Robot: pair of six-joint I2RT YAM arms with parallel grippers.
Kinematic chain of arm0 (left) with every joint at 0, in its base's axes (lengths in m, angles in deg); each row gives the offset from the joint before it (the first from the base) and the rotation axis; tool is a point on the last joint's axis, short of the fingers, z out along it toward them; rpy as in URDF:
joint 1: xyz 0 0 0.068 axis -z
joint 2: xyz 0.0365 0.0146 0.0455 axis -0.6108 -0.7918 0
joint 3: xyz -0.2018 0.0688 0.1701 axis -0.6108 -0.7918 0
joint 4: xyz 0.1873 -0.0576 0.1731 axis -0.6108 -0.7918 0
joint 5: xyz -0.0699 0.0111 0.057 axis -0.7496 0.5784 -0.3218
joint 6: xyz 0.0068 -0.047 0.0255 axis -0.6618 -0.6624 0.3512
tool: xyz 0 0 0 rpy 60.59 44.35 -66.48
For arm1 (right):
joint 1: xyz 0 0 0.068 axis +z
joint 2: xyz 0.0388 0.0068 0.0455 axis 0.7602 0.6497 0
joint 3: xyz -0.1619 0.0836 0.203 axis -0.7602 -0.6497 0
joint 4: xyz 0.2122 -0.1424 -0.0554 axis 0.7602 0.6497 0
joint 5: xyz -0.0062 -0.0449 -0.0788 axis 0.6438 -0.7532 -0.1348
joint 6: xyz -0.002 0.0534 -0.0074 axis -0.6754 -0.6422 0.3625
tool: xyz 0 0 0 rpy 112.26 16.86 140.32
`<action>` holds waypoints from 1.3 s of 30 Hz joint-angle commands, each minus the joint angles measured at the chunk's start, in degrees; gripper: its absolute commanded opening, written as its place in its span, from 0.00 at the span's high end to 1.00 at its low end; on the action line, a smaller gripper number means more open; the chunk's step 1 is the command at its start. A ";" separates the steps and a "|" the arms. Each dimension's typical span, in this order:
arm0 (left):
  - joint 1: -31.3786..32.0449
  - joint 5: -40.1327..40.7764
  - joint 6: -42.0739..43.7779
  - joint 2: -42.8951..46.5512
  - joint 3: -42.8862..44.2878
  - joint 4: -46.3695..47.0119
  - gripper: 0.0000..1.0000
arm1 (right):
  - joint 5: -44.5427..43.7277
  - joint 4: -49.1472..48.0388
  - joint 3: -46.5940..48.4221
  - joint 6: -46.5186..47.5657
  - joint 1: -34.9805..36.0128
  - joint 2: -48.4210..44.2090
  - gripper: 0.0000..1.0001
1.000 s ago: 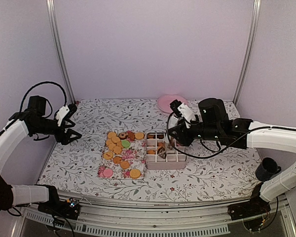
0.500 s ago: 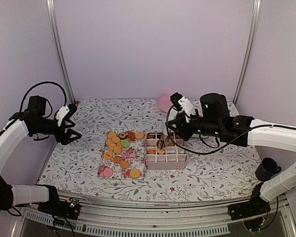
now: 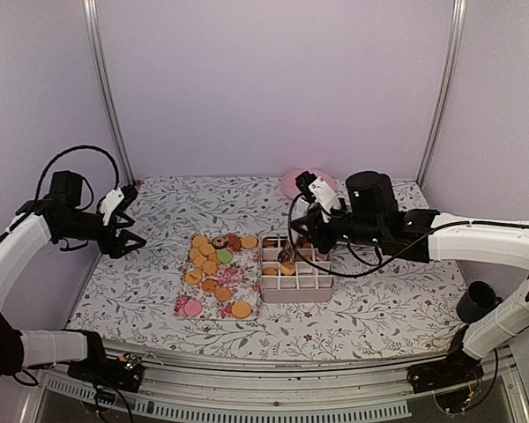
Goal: Pack the cookies
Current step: Adjust the fake cookies in the empty pocket of the box.
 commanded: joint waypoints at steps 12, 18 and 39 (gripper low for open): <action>-0.69 -0.07 -0.32 0.12 -0.26 0.83 0.21 | -3.05 -1.24 -1.92 1.22 -0.24 -2.70 0.84; -0.65 -0.27 -0.57 0.21 -0.23 1.05 0.21 | -0.91 -1.22 -0.66 2.03 -1.57 -4.26 0.71; -0.74 0.63 -0.15 0.78 -0.17 0.89 0.21 | 13.19 -1.00 3.96 1.60 -5.94 3.54 0.68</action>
